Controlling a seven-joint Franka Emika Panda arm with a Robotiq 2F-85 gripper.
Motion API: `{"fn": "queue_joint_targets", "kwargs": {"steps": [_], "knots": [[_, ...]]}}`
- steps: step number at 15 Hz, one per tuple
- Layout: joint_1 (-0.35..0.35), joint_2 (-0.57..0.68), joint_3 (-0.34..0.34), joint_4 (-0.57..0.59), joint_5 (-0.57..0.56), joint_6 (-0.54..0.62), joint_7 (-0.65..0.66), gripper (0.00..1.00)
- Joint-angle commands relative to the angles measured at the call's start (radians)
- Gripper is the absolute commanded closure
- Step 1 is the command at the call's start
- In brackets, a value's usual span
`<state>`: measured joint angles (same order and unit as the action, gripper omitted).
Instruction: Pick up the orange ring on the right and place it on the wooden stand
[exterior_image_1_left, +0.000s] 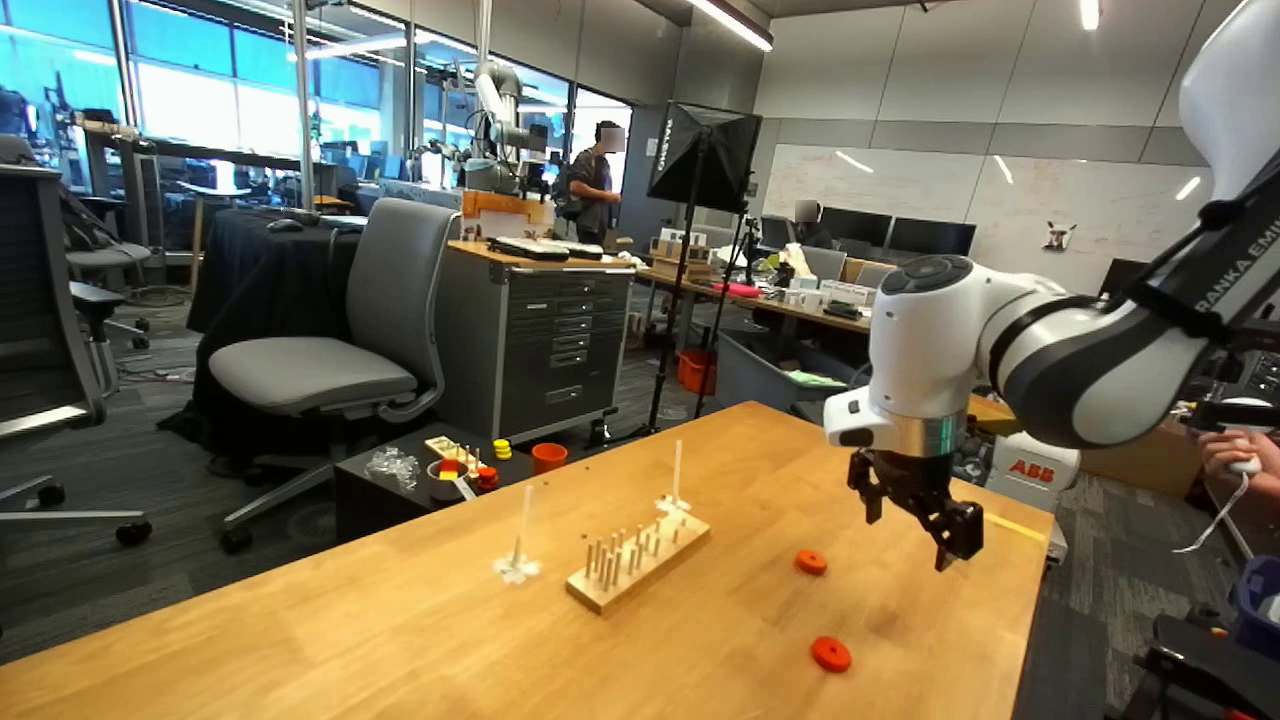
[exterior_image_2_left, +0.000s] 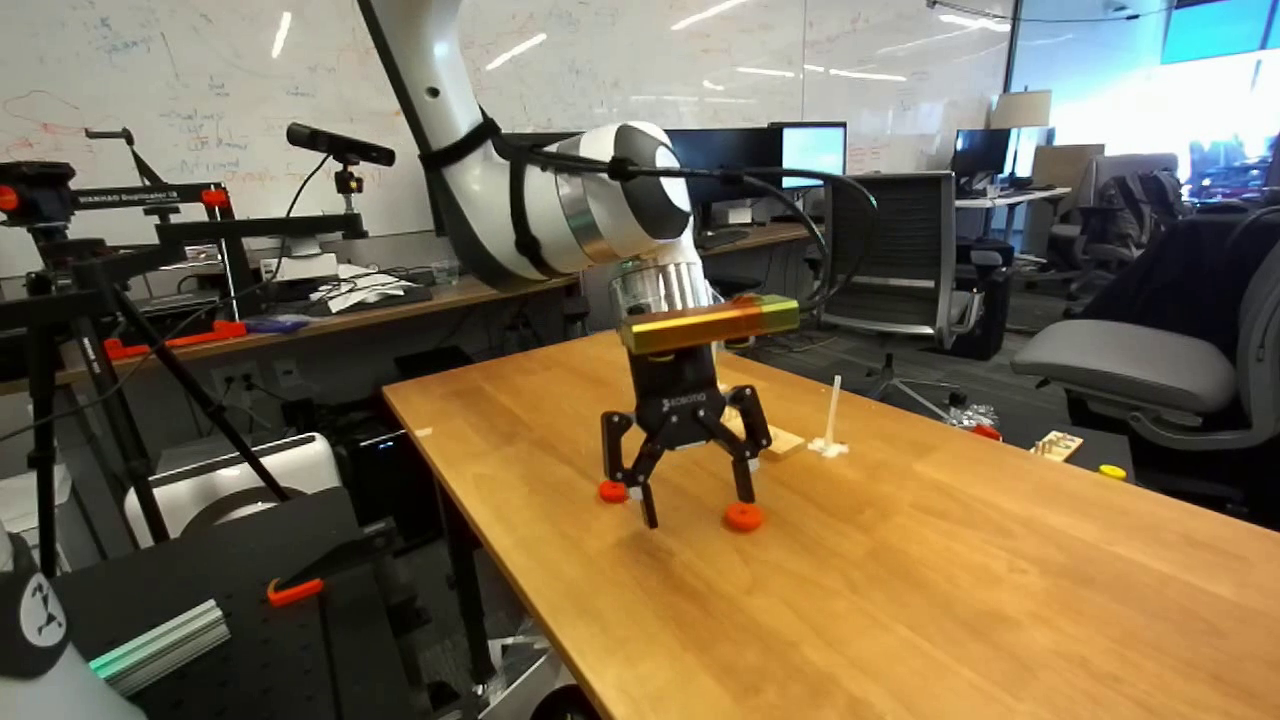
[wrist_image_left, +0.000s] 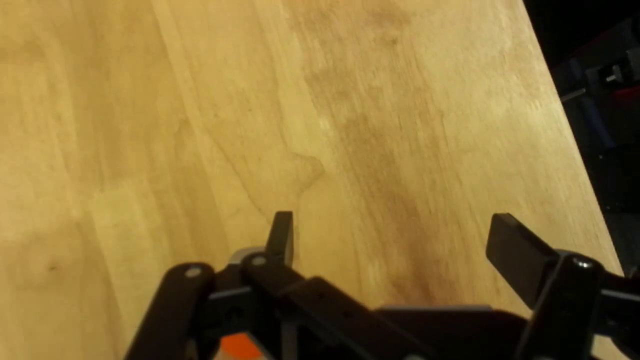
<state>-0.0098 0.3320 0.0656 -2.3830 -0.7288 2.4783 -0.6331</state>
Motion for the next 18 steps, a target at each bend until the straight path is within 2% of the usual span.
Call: {"fn": "queue_joint_targets", "kwargs": {"steps": [1, 3, 8, 18], "knots": [[0.005, -0.009, -0.003, 0.02, 0.016, -0.017, -0.044, 0.0], [0.006, -0.021, -0.003, 0.043, 0.022, -0.037, -0.084, 0.0], [0.01, -0.002, 0.005, 0.056, 0.036, -0.038, -0.086, 0.0], [0.002, 0.101, 0.016, 0.125, 0.177, 0.078, -0.087, 0.0]]}}
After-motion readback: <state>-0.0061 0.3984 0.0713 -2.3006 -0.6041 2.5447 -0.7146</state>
